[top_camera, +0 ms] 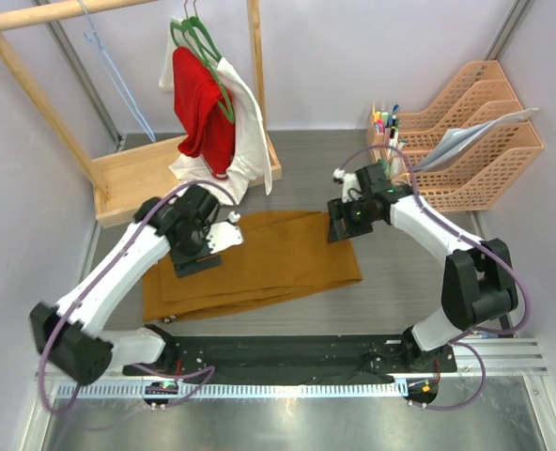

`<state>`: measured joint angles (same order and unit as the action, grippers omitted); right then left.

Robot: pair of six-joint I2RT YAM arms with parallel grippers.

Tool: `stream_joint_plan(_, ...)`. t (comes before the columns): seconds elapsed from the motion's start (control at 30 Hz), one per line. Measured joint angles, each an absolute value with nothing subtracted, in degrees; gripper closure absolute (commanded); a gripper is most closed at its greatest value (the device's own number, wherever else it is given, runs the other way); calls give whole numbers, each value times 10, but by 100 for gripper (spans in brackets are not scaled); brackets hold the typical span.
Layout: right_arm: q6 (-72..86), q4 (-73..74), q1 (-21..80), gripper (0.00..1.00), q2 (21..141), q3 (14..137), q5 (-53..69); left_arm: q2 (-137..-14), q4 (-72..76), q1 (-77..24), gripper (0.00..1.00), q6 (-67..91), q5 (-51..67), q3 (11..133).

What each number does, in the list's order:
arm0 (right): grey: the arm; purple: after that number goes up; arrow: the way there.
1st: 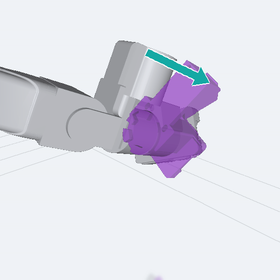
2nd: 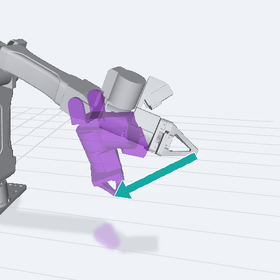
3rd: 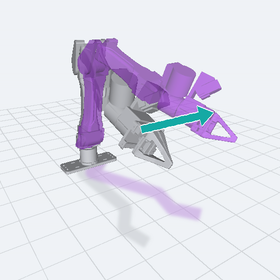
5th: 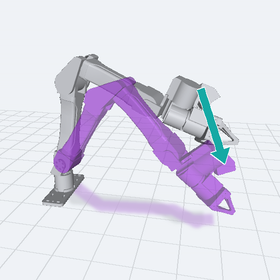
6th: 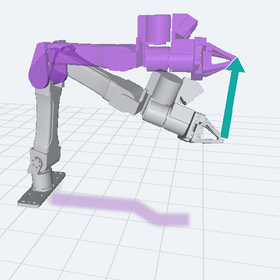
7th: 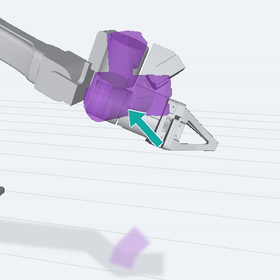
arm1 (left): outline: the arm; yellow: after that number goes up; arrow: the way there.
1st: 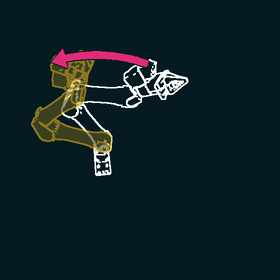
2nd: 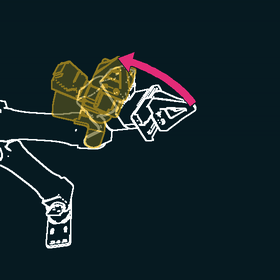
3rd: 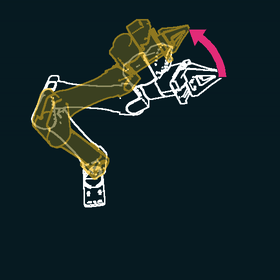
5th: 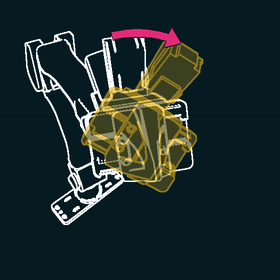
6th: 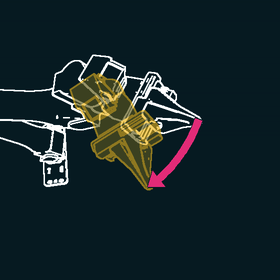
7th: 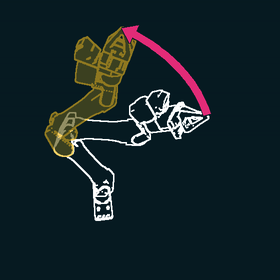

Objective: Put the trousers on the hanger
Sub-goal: Fold the trousers

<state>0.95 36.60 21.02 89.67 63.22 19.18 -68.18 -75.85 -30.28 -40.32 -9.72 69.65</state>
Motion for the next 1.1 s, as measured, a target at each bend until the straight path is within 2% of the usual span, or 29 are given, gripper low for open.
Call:
stream_joint_plan(0.13,9,366,136,30,887,627,187,-780,-720,-302,31,-369,-37,684)
stream_joint_plan(0.3,8,369,119,31,927,612,166,-856,-644,-302,34,-364,3,630)
stream_joint_plan(0.37,7,366,116,39,964,612,166,-885,-613,-303,36,-370,-3,590)
stream_joint_plan(0.43,6,361,107,41,1003,615,170,-917,-586,-304,37,-381,-18,561)
stream_joint_plan(0.6,6,349,89,54,1021,649,193,-935,-558,-308,37,-404,-48,536)
stream_joint_plan(0.63,10,348,88,62,1020,656,201,-933,-558,-308,37,-408,-48,536)
stream_joint_plan(0.77,34,326,91,74,1016,692,251,-933,-560,-308,37,-413,-48,538)
stream_joint_plan(0.93,70,286,103,77,1023,720,289,-933,-561,-308,35,-418,-48,538)
stream_joint_plan(1.1,81,247,117,77,1100,736,292,-930,-561,-308,31,-420,-48,538)
